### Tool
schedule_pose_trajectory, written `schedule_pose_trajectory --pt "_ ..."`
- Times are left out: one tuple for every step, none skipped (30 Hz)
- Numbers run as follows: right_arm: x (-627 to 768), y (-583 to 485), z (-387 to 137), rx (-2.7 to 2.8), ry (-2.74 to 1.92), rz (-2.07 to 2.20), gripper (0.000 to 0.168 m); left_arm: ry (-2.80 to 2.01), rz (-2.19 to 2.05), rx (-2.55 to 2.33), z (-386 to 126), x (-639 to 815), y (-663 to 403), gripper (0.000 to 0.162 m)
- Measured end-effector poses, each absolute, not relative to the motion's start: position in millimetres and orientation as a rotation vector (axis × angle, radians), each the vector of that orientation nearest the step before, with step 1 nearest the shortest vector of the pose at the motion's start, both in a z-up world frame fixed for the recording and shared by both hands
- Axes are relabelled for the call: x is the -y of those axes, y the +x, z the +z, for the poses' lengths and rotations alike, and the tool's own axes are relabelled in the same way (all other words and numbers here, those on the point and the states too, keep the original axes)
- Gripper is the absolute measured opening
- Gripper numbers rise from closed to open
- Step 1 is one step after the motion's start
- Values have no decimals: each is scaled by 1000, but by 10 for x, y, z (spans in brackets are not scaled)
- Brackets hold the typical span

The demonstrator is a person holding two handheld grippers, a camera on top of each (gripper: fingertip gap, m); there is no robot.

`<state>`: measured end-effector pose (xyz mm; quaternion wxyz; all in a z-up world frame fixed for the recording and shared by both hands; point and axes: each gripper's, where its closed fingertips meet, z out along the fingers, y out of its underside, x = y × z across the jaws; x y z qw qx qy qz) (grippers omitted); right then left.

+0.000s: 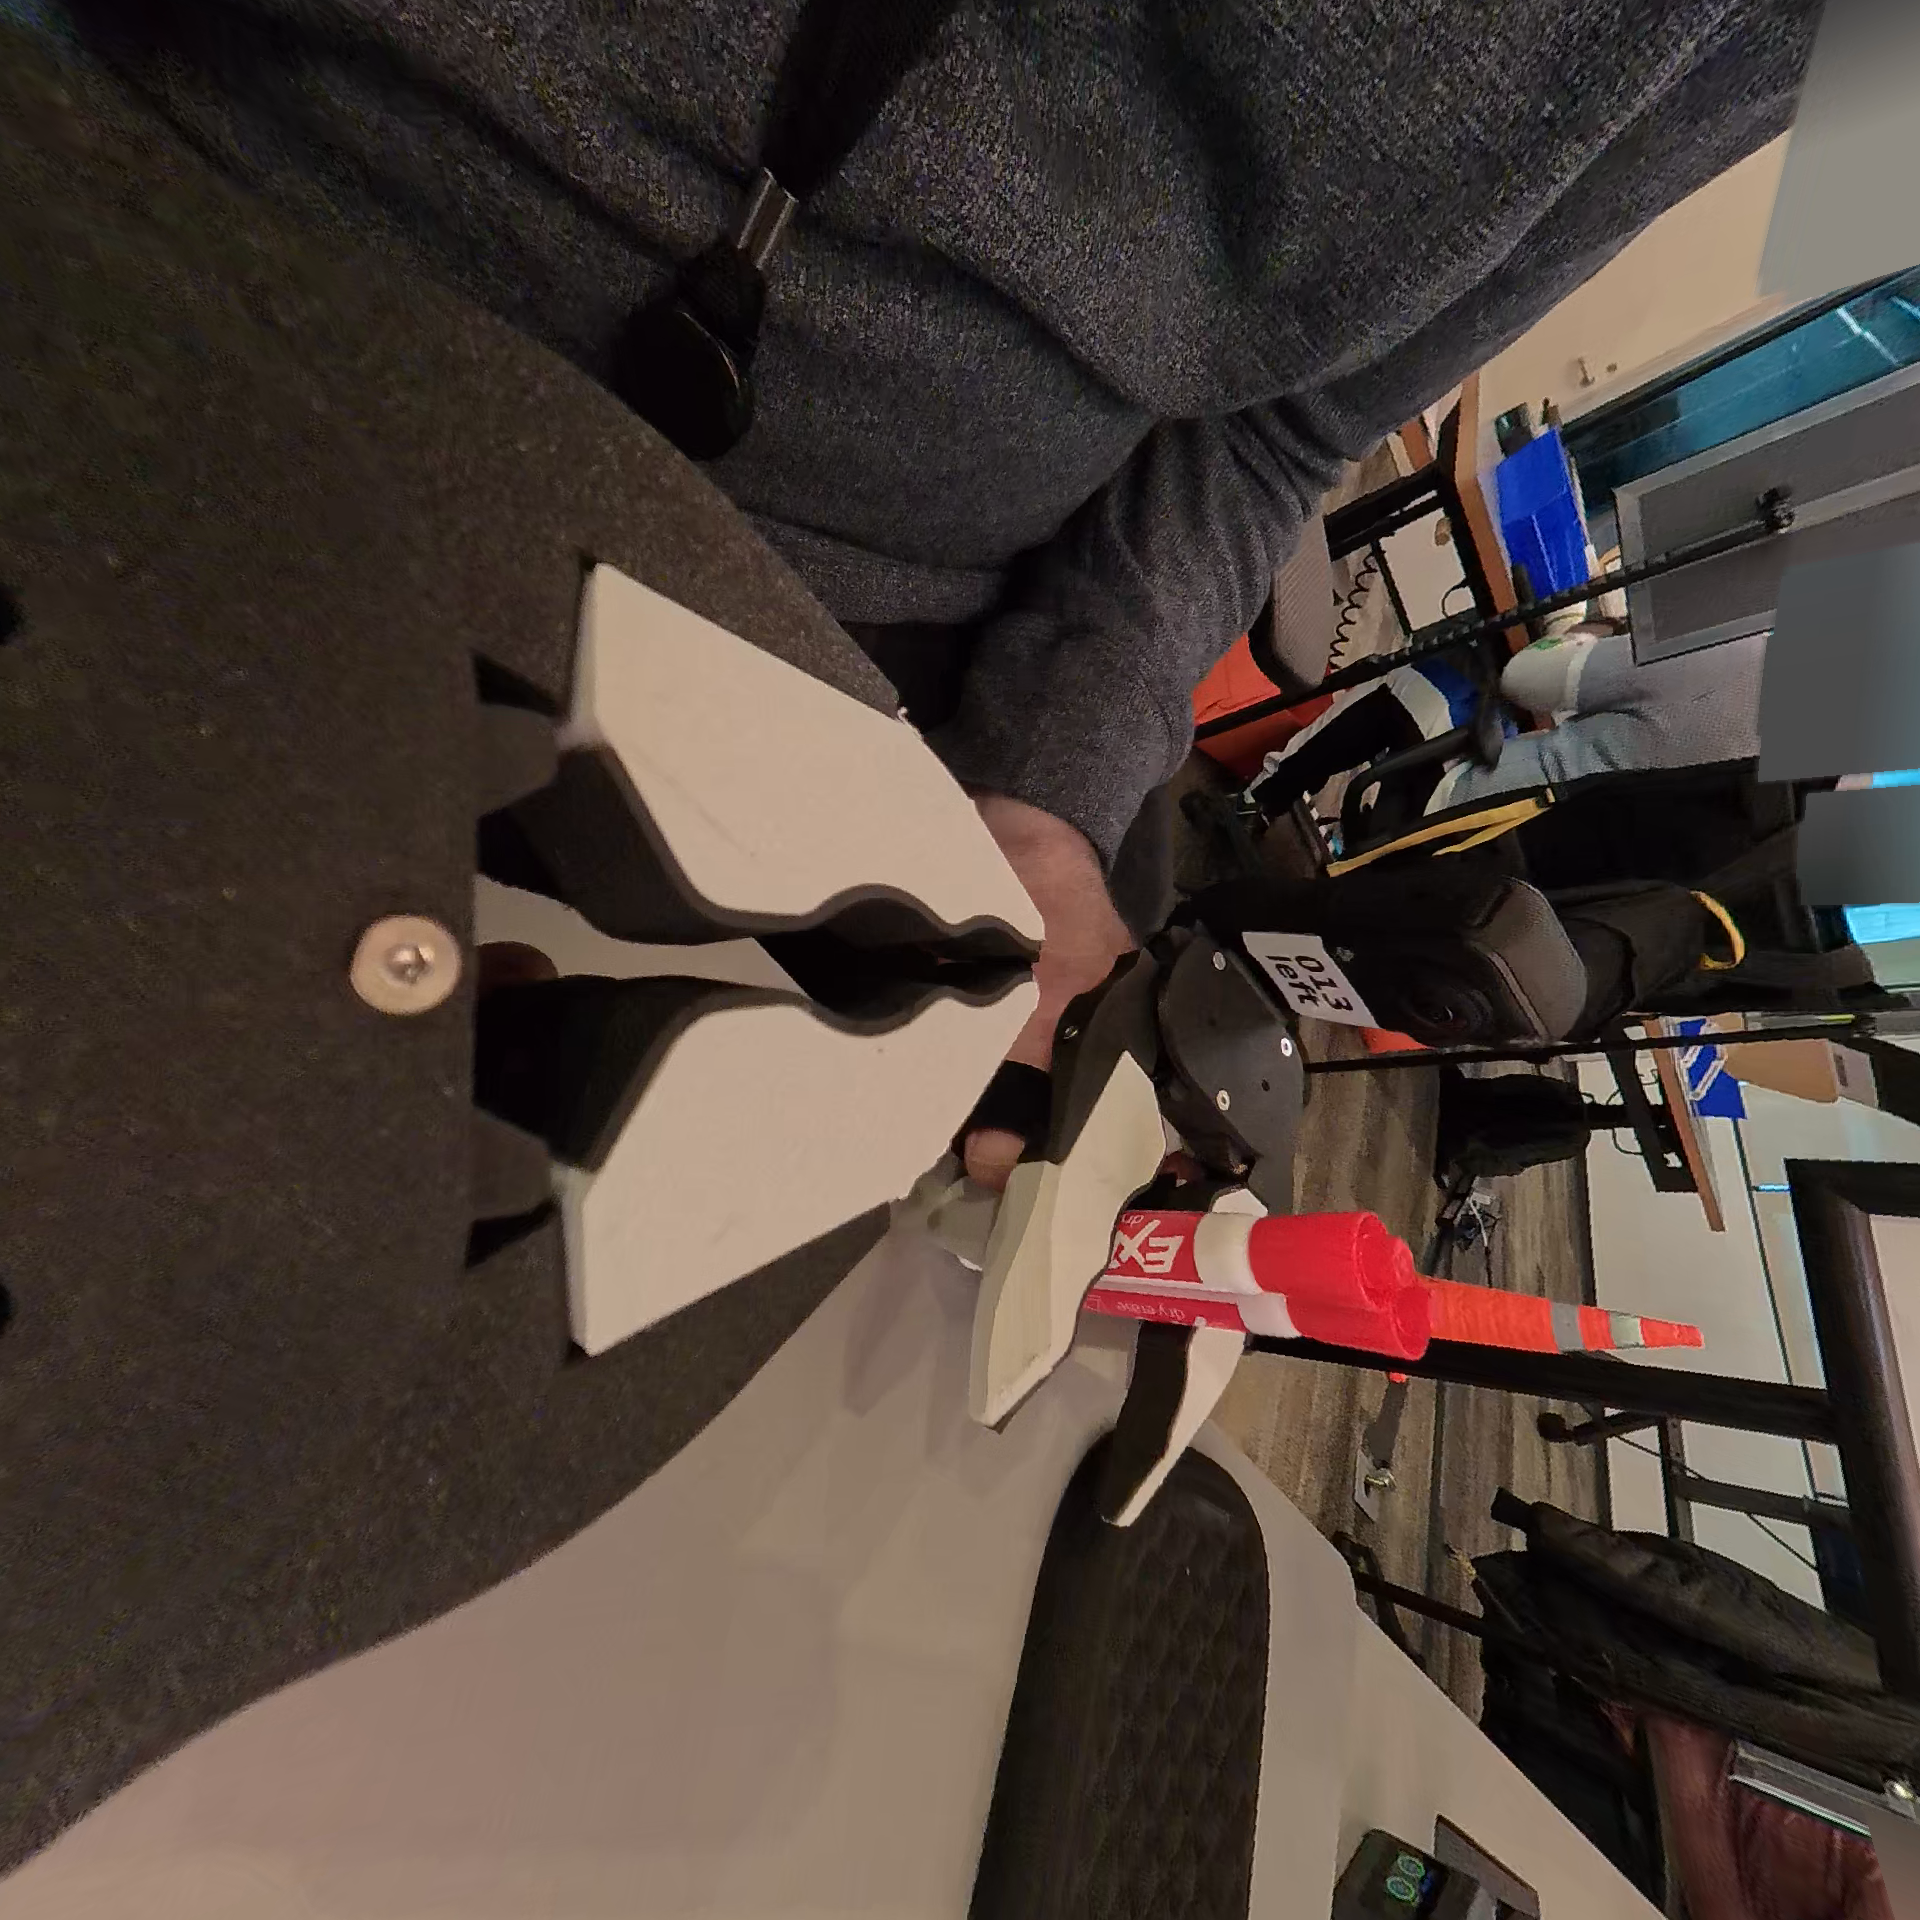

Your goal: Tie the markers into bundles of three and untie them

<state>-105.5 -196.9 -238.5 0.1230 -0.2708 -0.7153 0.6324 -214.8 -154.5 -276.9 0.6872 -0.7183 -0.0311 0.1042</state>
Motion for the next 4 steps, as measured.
schedule_pose_trajectory --pt "1959 -1052 -2347 2070 -784 1842 0 -1616 229 72 -2757 1545 -2160 42" --pt "1944 -1044 -2284 2051 -775 1841 0 -1627 217 72 -2740 1541 -2164 42" --pt "1916 -1034 -2213 2037 -771 1833 0 -1638 214 65 -2712 1537 -2166 42" --pt "1865 -1029 -2146 2026 -777 1809 0 -1654 235 54 -2681 1537 -2182 42"
